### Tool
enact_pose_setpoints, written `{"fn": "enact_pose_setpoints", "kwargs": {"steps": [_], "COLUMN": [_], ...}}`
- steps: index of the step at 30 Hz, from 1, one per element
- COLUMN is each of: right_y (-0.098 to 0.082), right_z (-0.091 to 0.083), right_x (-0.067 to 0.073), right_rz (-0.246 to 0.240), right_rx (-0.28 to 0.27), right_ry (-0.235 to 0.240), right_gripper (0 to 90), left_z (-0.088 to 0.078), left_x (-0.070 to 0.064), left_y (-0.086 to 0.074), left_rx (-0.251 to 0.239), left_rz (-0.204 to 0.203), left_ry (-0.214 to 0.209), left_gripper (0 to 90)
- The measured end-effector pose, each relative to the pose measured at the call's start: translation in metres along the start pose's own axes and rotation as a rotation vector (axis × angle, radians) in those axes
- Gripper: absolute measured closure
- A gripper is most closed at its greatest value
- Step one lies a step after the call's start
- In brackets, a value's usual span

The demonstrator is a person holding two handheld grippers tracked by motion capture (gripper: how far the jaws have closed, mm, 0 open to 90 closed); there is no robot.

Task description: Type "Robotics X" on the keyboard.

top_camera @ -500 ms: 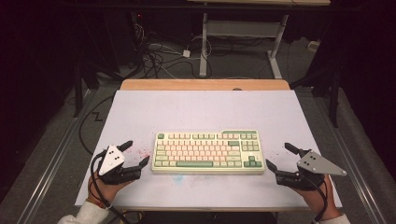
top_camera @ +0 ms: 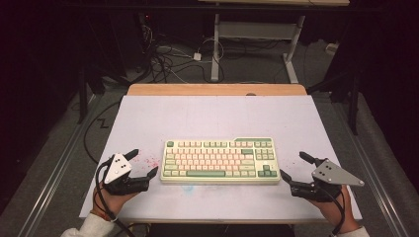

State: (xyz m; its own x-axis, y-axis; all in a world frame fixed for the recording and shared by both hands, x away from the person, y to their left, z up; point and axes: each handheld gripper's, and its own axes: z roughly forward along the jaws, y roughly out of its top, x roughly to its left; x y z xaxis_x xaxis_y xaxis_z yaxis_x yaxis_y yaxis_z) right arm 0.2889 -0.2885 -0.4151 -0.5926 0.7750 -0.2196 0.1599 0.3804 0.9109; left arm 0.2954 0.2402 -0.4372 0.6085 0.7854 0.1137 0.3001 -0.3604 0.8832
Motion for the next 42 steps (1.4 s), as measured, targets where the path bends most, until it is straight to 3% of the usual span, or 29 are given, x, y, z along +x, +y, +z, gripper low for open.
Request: {"fn": "enact_pose_setpoints", "kwargs": {"steps": [4, 17, 24, 31, 42], "right_y": [0.002, 0.007, 0.009, 0.011, 0.012], "right_z": [0.0, 0.009, 0.01, 0.013, 0.017], "right_x": [0.0, 0.004, 0.003, 0.005, 0.005], "right_rz": [0.004, -0.016, -0.021, -0.032, -0.036], "right_rx": [-0.006, 0.007, 0.006, 0.008, 0.015], "right_ry": [0.009, 0.032, 0.038, 0.043, 0.053], "right_gripper": [18.1, 18.1, 18.4, 18.4, 21.2], "left_z": [0.001, 0.007, 0.016, 0.028, 0.04], "left_x": [-0.002, -0.003, -0.005, -0.008, -0.013], "left_y": [0.003, 0.019, 0.027, 0.031, 0.043], "left_rx": [0.02, 0.003, 0.016, 0.041, 0.032], "left_rz": [0.007, 0.036, 0.05, 0.063, 0.095], "left_ry": [-0.013, -0.026, -0.026, -0.053, -0.08], "left_gripper": [14.6, 14.8, 15.2, 15.5, 19.8]}}
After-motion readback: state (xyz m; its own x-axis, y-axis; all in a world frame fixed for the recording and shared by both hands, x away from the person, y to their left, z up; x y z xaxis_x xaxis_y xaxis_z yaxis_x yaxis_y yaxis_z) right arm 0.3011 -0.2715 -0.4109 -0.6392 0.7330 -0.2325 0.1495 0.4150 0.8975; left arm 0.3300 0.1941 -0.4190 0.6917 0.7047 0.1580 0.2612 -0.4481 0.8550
